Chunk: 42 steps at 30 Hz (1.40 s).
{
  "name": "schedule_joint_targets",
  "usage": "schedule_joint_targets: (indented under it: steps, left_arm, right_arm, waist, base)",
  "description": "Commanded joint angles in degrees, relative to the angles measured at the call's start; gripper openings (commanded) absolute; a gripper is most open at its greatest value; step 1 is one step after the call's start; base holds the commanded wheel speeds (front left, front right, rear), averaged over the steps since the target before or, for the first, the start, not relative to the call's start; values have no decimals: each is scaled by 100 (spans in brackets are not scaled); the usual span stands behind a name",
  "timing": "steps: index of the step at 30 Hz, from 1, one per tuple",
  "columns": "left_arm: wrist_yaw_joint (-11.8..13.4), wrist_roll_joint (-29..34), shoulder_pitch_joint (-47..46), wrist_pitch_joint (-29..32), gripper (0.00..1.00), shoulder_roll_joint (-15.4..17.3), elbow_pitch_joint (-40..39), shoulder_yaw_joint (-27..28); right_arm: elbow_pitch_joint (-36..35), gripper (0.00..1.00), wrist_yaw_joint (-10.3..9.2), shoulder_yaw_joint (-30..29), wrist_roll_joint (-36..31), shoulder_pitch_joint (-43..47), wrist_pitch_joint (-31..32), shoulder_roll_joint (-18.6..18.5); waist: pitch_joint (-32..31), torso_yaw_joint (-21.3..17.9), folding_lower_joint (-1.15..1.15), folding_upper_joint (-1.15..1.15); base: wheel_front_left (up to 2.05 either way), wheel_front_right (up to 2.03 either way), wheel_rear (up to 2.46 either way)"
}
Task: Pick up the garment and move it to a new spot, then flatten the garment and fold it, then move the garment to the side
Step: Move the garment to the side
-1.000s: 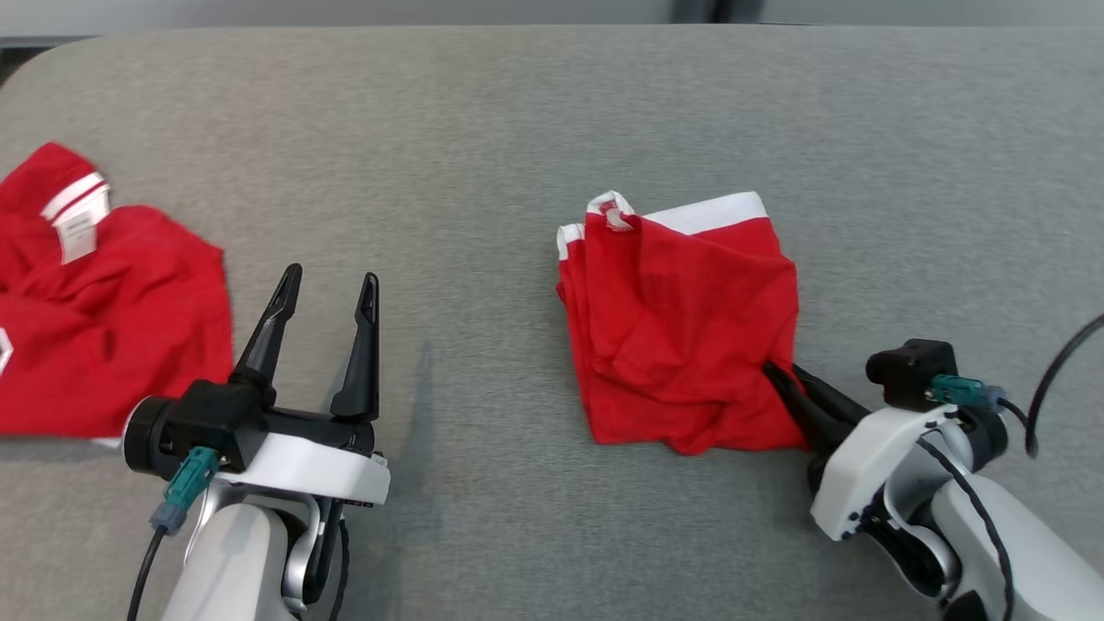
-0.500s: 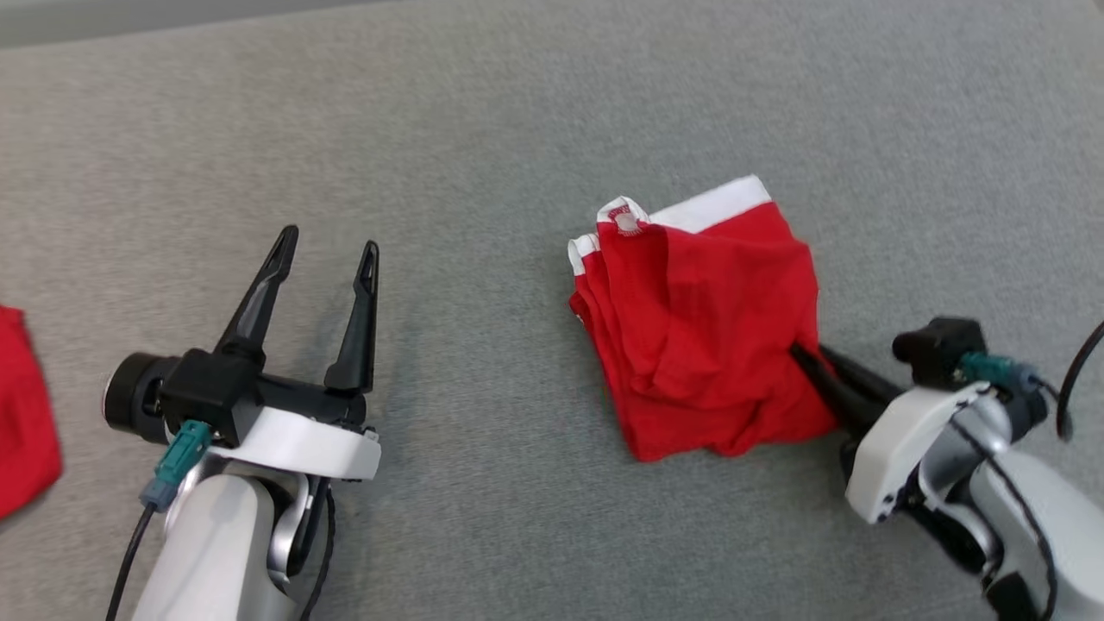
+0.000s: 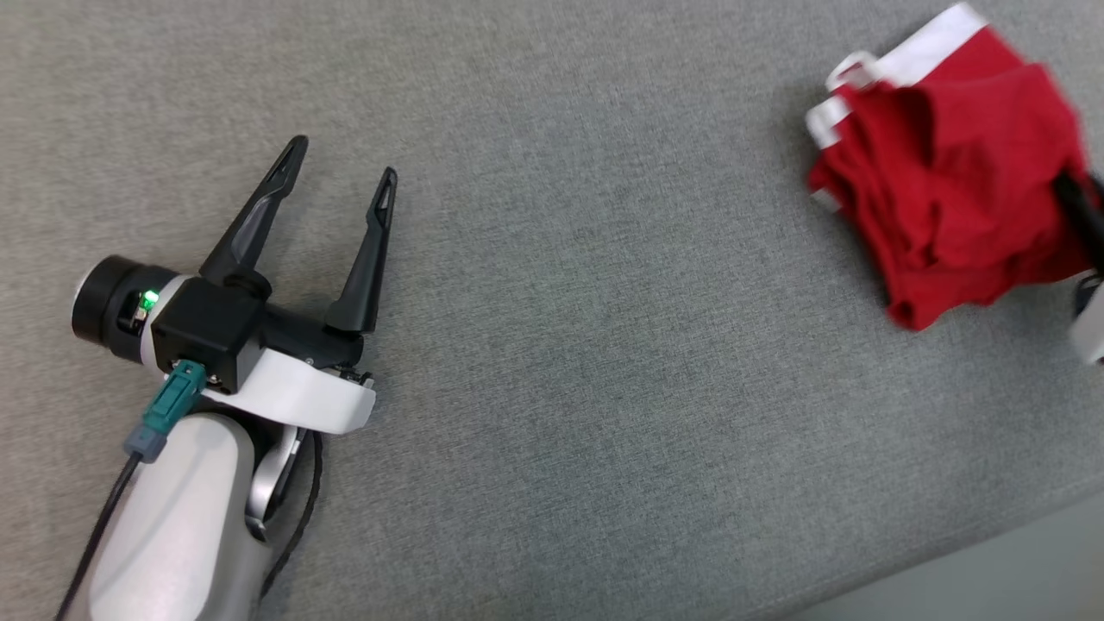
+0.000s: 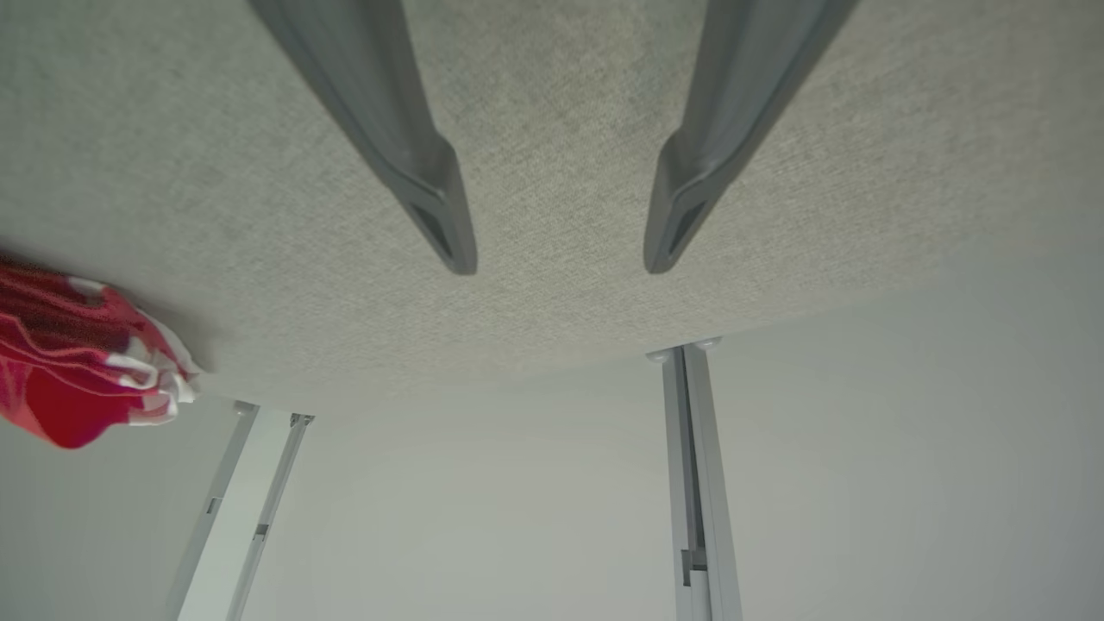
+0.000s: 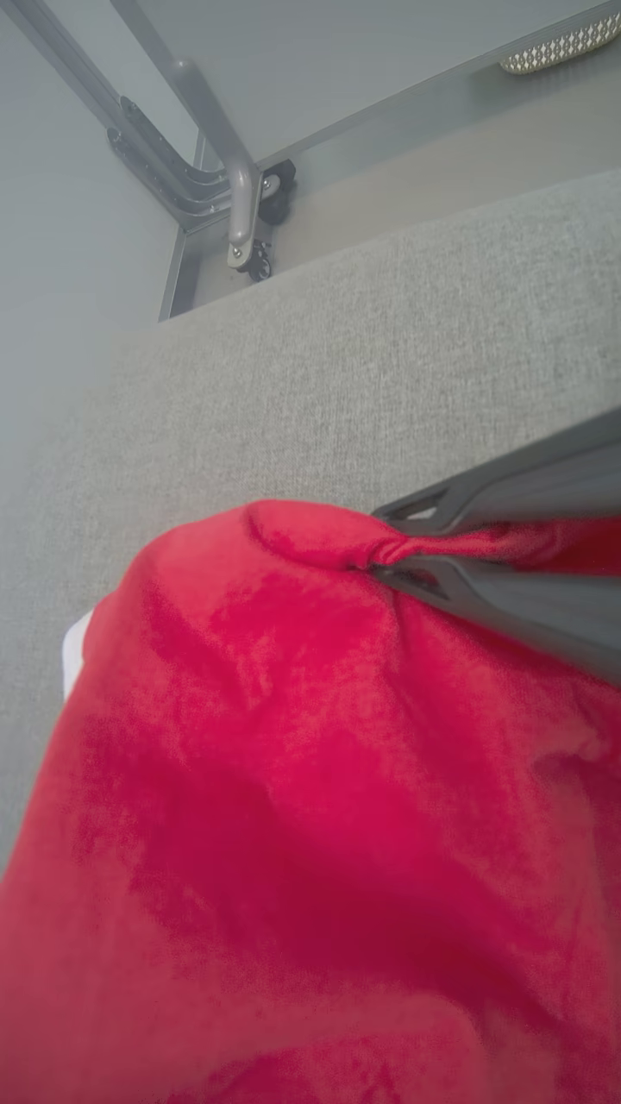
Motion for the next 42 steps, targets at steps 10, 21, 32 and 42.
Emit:
schedule_joint_targets:
  steps: [10, 21, 32, 42]
  left_arm:
    - [-116, 160, -282, 390, 100, 344, -260, -181]
    - [-39, 147, -184, 505, 100, 436, -332, -230]
    - [81, -87, 55, 222, 100, 271, -132, -199]
    - [333, -411, 490, -98, 100, 80, 158, 12]
  right_arm:
    - [995, 0, -5, -803, 588, -856, -714, -281]
    - [1775, 100, -5, -694, 805, -1060, -993, 40]
    - [1601, 100, -5, -934, 661, -601, -1164, 300]
    - [46, 100, -5, -2221, -456, 606, -1160, 1229]
  waist:
    - [745, -328, 0, 0]
    - [838, -304, 0, 0]
    - [150, -302, 0, 0]
    - [-765, -44, 0, 0]
  base:
    - [0, 0, 0]
    - [0, 0, 0]
    - [0, 0, 0]
    - [0, 0, 0]
